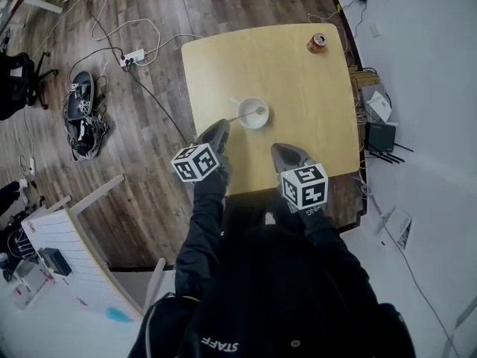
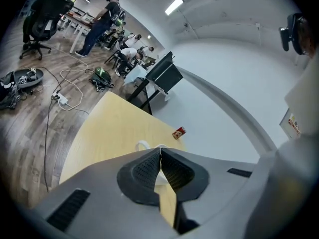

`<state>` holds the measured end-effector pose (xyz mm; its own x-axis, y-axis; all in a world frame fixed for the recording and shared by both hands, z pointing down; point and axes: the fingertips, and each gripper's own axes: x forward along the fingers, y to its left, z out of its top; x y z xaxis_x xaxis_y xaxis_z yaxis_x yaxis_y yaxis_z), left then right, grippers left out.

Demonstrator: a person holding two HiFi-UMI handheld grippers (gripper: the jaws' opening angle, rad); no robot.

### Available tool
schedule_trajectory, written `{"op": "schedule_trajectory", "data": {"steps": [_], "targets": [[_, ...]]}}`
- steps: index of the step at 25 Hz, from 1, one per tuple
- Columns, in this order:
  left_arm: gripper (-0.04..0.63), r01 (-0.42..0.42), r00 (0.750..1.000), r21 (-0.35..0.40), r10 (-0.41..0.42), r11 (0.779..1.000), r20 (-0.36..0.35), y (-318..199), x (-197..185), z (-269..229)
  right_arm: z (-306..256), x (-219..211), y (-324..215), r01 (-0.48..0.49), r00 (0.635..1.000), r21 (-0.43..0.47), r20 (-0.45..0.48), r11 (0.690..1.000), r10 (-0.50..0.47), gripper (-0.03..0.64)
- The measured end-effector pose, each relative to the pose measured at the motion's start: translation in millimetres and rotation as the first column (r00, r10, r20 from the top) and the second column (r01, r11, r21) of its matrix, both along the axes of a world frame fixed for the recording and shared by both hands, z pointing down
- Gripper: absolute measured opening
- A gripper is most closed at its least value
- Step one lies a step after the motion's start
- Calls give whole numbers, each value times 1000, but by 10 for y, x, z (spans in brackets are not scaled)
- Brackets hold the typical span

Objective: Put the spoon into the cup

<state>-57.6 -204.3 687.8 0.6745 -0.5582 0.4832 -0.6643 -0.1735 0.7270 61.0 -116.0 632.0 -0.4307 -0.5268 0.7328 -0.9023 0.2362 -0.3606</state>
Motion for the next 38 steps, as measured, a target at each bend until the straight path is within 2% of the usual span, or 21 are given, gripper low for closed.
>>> {"op": "schedule_trajectory", "data": {"steps": [6,17,18,20,24,27,31,38], "targets": [[36,-18,999,-15,18,1000,31,-19,90,58,10,85,10,-17,1000,-2,-3,1000,17,21],[41,12,999,-29,-11,1000,37,-22,104,109,6,160,96,-21,1000,-2,-3,1000,21,21],[56,16,999,-33,-15,999,37,-19,98,120,1,172,104,-21,1000,-1,-3,1000,21,21],[134,20,999,-40,-19,999,39,-7,82,136,-10,194,115,-21,1000,0,-4,1000,21,21],[150,45,998,-27,-44,999,51,26,-23,73,-45,202,123,-20,1000,11,1,1000,20,22],[150,75,995,4,-76,997,72,67,-132,-87,-130,185,93,-12,1000,32,9,999,12,21],[148,119,987,80,-127,990,100,131,-256,-423,-344,129,8,6,1000,95,20,995,-8,21],[64,131,979,258,-165,957,116,224,-329,-1230,-1049,-61,-199,32,999,281,30,959,-42,21]]}}
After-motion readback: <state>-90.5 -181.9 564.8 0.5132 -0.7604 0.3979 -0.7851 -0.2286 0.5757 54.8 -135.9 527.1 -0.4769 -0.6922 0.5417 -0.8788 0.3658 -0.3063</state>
